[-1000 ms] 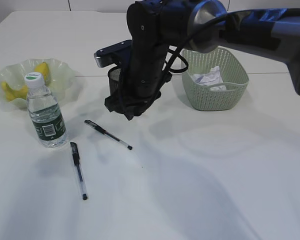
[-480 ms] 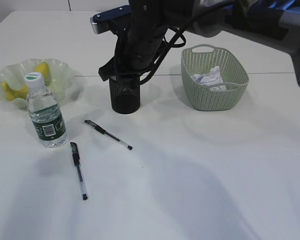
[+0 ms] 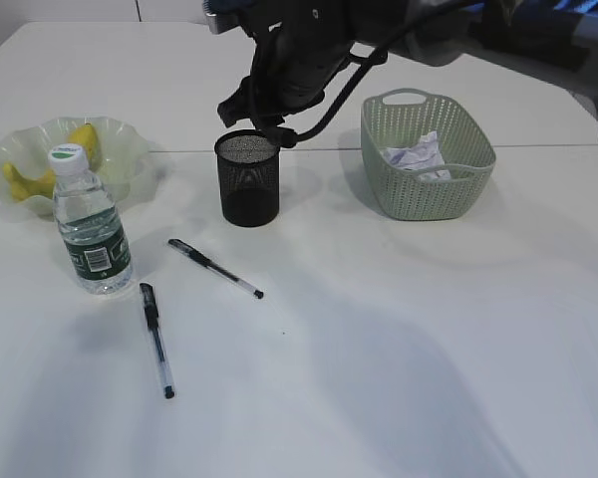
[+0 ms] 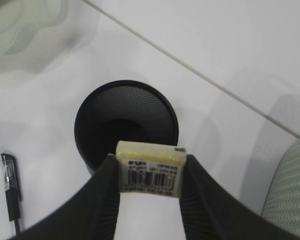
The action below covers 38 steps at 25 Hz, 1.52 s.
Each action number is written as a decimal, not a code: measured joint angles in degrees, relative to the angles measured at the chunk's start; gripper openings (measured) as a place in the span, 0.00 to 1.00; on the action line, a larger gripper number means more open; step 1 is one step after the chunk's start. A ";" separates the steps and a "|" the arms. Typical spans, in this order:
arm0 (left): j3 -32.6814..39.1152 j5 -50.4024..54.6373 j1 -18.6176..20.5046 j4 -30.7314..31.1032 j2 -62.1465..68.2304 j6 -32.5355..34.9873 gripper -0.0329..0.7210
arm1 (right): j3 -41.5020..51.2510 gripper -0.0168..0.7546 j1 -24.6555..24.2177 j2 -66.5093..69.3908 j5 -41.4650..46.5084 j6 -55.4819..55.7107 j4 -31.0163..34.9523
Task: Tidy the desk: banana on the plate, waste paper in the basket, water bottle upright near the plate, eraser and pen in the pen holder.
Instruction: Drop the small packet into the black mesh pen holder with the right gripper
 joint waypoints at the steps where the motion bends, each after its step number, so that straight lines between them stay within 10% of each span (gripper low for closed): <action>1: 0.00 0.00 0.00 0.00 0.00 0.00 0.76 | 0.00 0.36 -0.21 0.00 -1.02 0.09 0.00; 38: 0.00 -0.83 0.00 0.00 0.00 0.00 0.75 | 0.00 0.36 -1.73 3.36 -19.54 0.12 11.09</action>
